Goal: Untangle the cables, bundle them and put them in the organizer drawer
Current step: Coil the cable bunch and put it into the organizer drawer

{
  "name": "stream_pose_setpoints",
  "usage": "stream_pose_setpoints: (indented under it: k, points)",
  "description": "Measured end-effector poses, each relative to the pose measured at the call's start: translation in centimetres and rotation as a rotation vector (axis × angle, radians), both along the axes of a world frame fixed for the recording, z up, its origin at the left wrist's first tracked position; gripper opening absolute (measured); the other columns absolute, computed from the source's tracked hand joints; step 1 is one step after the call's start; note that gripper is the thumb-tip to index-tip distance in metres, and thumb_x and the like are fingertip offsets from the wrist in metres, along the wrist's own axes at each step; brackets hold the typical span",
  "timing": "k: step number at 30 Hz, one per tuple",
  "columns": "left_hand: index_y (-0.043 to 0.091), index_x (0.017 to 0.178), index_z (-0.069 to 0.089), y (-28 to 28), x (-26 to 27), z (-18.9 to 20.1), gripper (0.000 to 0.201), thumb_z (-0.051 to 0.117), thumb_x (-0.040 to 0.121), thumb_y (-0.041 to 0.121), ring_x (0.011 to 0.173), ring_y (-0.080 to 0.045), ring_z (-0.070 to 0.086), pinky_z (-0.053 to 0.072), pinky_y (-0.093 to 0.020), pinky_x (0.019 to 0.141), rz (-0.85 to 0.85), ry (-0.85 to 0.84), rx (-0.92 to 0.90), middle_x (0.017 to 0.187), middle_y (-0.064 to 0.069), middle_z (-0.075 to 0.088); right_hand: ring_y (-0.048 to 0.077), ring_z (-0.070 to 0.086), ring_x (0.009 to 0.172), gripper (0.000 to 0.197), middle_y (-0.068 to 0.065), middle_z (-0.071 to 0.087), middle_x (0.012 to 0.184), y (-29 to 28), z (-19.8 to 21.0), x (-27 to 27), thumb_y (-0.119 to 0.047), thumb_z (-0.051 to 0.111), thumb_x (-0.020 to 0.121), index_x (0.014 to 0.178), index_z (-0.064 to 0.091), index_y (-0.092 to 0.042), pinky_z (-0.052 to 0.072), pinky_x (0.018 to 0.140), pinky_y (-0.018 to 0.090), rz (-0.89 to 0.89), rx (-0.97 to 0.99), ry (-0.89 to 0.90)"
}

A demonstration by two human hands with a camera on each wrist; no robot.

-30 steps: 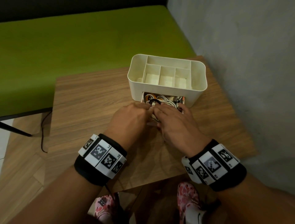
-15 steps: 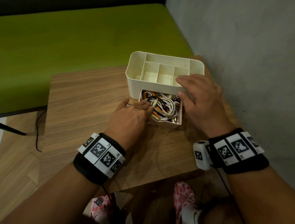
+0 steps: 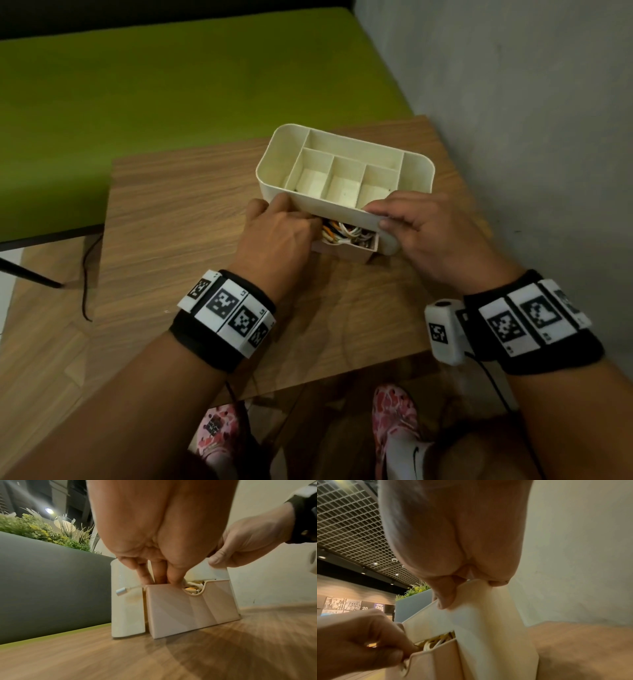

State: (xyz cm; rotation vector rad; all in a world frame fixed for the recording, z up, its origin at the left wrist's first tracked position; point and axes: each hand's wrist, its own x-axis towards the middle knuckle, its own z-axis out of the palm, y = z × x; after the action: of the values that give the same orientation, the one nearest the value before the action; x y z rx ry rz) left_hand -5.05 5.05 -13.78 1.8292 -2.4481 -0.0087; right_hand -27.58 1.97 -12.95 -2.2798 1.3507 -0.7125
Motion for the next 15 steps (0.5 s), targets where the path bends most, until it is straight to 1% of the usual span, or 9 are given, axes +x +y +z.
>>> stream_pose_setpoints:
  k: [1,2,4,5,7,9,11,13,15]
  points:
    - [0.029,0.093,0.067,-0.2,-0.1,-0.1,0.018,0.049,0.089,0.031,0.104,-0.022,0.048,0.027,-0.036,0.082,-0.006,0.005,0.014,0.097,0.015,0.07,0.014,0.063,0.103,0.03,-0.016,0.069,0.107,0.3,0.0,0.1,-0.026,0.056,0.092,0.117,0.072,-0.024,0.046,0.092,0.055,-0.002,-0.004,0.013]
    - [0.029,0.091,0.066,-0.3,-0.2,-0.1,0.023,0.044,0.087,0.03,0.101,-0.023,0.048,0.034,-0.035,0.08,-0.019,0.016,0.04,0.096,0.014,0.071,0.017,0.063,0.105,0.031,-0.014,0.07,0.11,0.6,0.0,0.3,-0.027,0.055,0.092,0.118,0.071,-0.025,0.042,0.093,0.054,-0.018,-0.018,0.031]
    - [0.029,0.09,0.063,-0.5,-0.2,0.0,0.029,0.035,0.083,0.029,0.093,-0.022,0.049,0.045,-0.039,0.079,-0.04,0.028,0.078,0.097,0.011,0.071,0.022,0.06,0.11,0.03,-0.009,0.069,0.116,1.6,0.1,0.9,-0.023,0.056,0.092,0.119,0.07,-0.027,0.031,0.09,0.044,-0.099,-0.133,0.133]
    - [0.028,0.092,0.062,-0.4,-0.1,0.0,0.03,0.034,0.082,0.029,0.09,-0.022,0.049,0.046,-0.041,0.078,-0.047,0.026,0.087,0.099,0.01,0.07,0.024,0.056,0.112,0.031,-0.007,0.067,0.12,2.3,0.3,1.4,-0.021,0.057,0.09,0.119,0.068,-0.029,0.025,0.086,0.042,-0.158,-0.245,0.199]
    - [0.028,0.097,0.064,-0.3,-0.1,0.1,0.027,0.041,0.084,0.028,0.089,-0.022,0.049,0.047,-0.041,0.077,-0.051,0.023,0.084,0.103,0.011,0.07,0.024,0.049,0.116,0.037,-0.005,0.062,0.125,4.1,0.6,2.8,-0.022,0.057,0.086,0.121,0.066,-0.028,0.021,0.082,0.039,-0.212,-0.424,0.266]
    - [0.027,0.1,0.067,-0.1,-0.1,0.3,0.019,0.056,0.085,0.025,0.087,-0.023,0.049,0.047,-0.04,0.074,-0.052,0.039,0.061,0.103,0.01,0.071,0.023,0.051,0.115,0.04,-0.002,0.063,0.123,5.3,-0.3,4.1,-0.017,0.055,0.085,0.123,0.064,-0.022,0.025,0.084,0.038,-0.092,-0.45,0.254]
    - [0.024,0.102,0.071,0.0,0.1,0.6,0.021,0.065,0.083,0.018,0.085,-0.026,0.052,0.048,-0.04,0.07,-0.069,0.105,0.049,0.097,0.003,0.073,0.027,0.058,0.11,0.041,0.005,0.066,0.12,5.2,-1.7,4.7,-0.008,0.055,0.086,0.126,0.064,-0.012,0.04,0.088,0.041,0.02,-0.346,0.251]
    - [0.024,0.108,0.074,-0.1,0.9,1.0,0.024,0.067,0.086,0.016,0.087,-0.029,0.059,0.05,-0.039,0.072,-0.027,0.295,0.098,0.096,-0.004,0.073,0.032,0.064,0.104,0.045,0.01,0.068,0.119,4.4,-2.5,4.4,-0.006,0.046,0.085,0.126,0.064,-0.006,0.051,0.082,0.046,0.057,-0.237,0.259]
    - [0.032,0.11,0.074,-0.3,2.3,1.6,0.024,0.065,0.091,0.021,0.091,-0.023,0.064,0.051,-0.036,0.076,0.082,0.478,0.15,0.103,0.001,0.074,0.031,0.067,0.098,0.055,0.008,0.07,0.118,4.3,-2.4,4.4,-0.014,0.034,0.081,0.125,0.066,-0.008,0.052,0.079,0.043,0.078,-0.162,0.294]
